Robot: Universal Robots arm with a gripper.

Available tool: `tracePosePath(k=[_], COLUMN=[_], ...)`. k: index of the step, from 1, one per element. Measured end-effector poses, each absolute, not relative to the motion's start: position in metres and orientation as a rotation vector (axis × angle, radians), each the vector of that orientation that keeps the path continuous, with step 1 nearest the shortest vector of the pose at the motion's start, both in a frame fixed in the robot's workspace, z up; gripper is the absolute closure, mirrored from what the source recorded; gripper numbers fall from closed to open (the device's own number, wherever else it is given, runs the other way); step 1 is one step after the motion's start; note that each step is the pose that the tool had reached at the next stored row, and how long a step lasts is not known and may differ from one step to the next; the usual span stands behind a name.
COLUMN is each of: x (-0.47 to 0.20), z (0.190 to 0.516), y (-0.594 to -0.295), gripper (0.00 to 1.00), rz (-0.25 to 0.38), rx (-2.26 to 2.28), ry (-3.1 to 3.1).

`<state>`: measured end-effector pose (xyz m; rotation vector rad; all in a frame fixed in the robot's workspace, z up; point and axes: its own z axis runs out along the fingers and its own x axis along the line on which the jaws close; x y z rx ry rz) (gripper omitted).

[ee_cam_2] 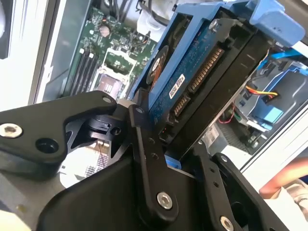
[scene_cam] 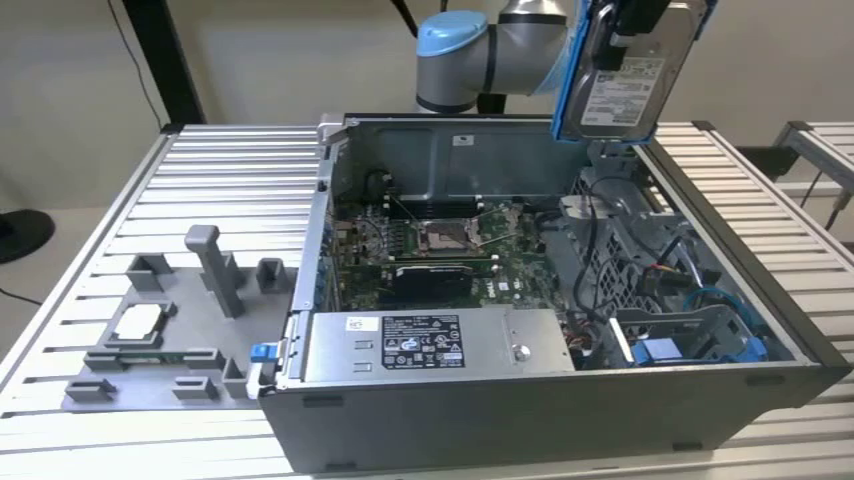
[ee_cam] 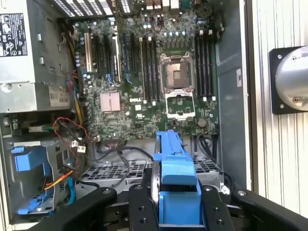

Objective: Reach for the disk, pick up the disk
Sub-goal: 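Pick up the disk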

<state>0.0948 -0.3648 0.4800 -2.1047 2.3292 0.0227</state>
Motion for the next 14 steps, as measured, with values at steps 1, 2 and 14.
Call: tracePosePath(k=[1,2,14], x=[0.0957,0.0958,0.1013], z=[0.4800,0.4800,0.4800], y=[-0.3648,-0.3648,-0.3668], gripper=[1.00,1.00,1.00], rz=[0.023,0.023,0.023], rx=[-2.105,-2.105,-2.105], ry=[2.329,2.329,2.329])
